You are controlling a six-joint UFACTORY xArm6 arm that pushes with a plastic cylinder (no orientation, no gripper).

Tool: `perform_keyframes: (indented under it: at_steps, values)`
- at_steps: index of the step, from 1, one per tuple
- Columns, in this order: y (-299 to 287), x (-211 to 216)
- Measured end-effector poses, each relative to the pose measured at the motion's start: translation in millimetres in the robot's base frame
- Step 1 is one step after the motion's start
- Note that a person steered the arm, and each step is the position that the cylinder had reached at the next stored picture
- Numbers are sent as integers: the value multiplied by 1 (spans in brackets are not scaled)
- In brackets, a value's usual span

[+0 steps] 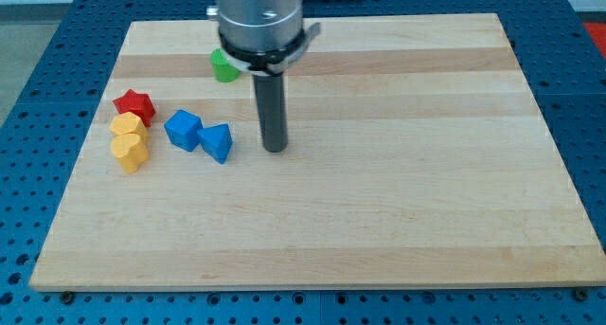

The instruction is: Place blue triangle to the bottom of the blue cube

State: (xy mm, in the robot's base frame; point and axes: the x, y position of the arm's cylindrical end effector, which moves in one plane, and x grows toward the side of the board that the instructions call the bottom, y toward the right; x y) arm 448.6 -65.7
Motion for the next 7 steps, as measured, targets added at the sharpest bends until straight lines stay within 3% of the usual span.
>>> perform_keyframes:
  at_steps: [6, 7]
  values:
    - [-105, 0]
    - [-72, 12]
